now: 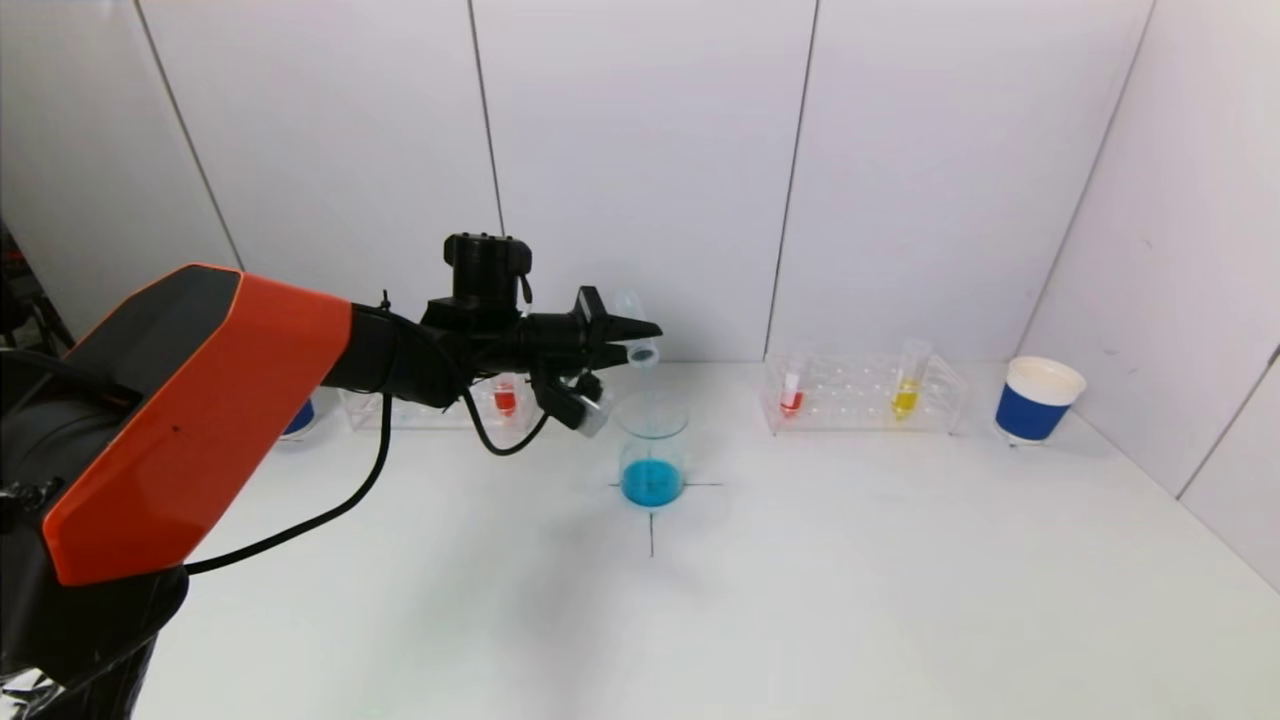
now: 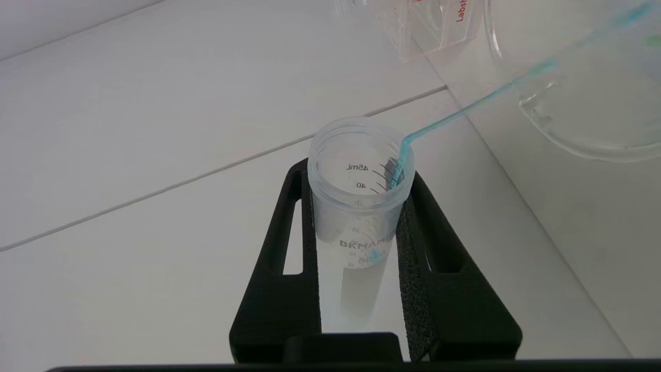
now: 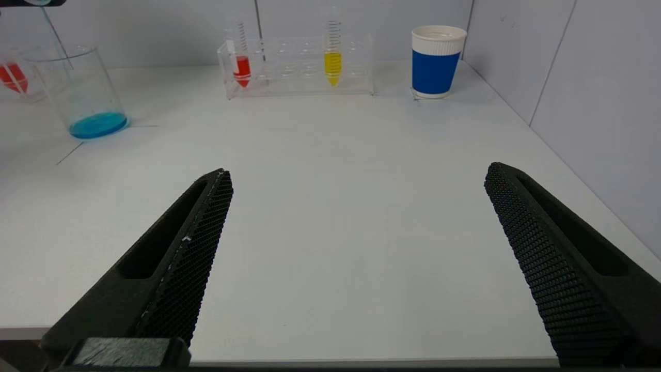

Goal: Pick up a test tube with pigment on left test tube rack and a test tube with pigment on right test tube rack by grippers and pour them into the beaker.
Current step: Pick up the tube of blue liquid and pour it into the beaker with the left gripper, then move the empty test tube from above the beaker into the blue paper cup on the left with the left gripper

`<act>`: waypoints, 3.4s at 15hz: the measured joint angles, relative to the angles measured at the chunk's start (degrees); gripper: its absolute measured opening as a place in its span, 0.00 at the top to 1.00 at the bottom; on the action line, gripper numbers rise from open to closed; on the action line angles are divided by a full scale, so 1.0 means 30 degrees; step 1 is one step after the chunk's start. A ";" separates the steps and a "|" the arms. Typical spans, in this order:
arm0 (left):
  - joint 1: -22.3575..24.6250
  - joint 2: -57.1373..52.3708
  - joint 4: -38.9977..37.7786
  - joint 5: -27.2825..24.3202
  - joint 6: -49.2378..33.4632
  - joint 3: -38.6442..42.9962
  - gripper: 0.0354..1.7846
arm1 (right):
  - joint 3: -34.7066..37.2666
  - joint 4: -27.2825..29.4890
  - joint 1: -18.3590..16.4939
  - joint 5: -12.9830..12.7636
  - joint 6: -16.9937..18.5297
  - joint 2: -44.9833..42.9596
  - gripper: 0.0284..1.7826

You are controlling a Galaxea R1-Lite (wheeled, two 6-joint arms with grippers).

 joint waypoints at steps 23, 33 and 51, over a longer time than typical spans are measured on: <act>-0.0130 0.0037 -0.1170 0.1386 -0.5494 -0.0772 0.77 | 0.0000 0.0000 0.0000 0.0000 0.0000 0.0000 0.00; -0.0102 -0.0260 0.2101 0.6384 -1.3365 -0.4962 0.77 | 0.0000 0.0000 0.0000 0.0000 0.0000 0.0000 0.00; 0.1723 -0.6965 0.8326 1.5584 -2.9465 -0.5360 0.77 | 0.0000 0.0000 0.0000 0.0000 0.0000 0.0000 0.00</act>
